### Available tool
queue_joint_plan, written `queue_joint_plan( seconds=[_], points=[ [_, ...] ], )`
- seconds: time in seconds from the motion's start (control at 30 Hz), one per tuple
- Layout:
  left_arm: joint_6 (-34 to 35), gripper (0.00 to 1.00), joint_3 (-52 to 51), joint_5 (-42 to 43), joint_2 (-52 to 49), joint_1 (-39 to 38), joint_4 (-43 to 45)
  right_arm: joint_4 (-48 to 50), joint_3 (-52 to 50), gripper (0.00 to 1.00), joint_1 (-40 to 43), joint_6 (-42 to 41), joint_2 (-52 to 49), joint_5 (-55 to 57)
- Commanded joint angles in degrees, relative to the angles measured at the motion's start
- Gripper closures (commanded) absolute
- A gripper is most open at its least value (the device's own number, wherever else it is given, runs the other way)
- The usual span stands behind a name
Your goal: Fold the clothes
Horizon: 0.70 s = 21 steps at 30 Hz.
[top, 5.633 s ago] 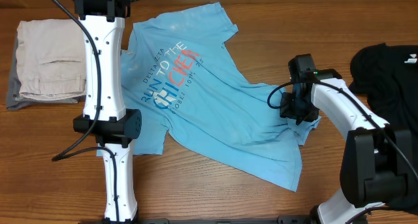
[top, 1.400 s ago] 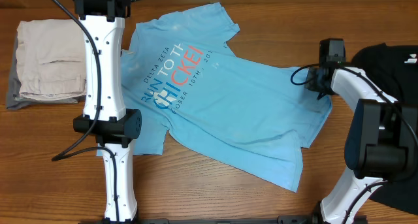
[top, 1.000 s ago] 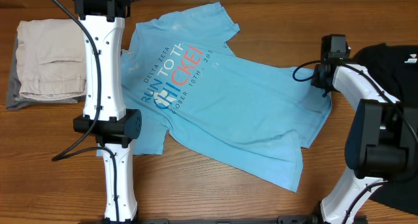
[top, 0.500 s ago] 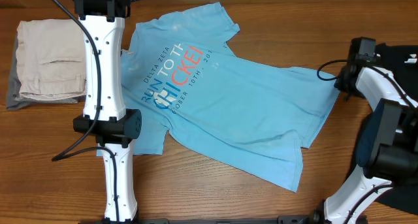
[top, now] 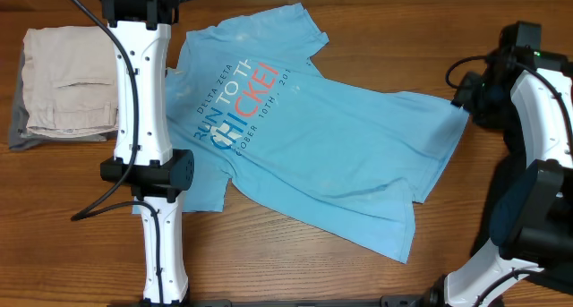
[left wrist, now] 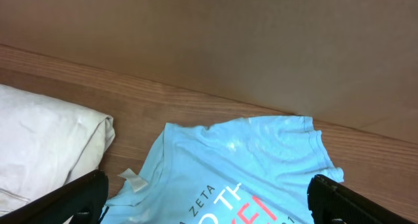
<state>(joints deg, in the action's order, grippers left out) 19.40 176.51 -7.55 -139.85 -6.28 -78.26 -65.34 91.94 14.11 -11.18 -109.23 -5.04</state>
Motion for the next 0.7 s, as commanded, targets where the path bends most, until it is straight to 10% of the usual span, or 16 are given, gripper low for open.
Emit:
queue_joint_plan(
  seconds=[0.0,0.5,0.67],
  points=[
    [0.55,0.0,-0.15,-0.33,-0.48,-0.11,0.04,-4.15,0.15,0.44,-0.33,-2.16,0.9,-10.03],
    [0.55,0.0,-0.15,-0.33,-0.48,-0.11,0.04,-9.2,-0.13,0.31,-4.02,-2.16,0.9,-11.1],
    [0.55,0.0,-0.15,-0.33,-0.48,-0.11,0.04,-5.66,-1.31,0.43,-4.02,-4.81,0.44,-5.07]
  ],
)
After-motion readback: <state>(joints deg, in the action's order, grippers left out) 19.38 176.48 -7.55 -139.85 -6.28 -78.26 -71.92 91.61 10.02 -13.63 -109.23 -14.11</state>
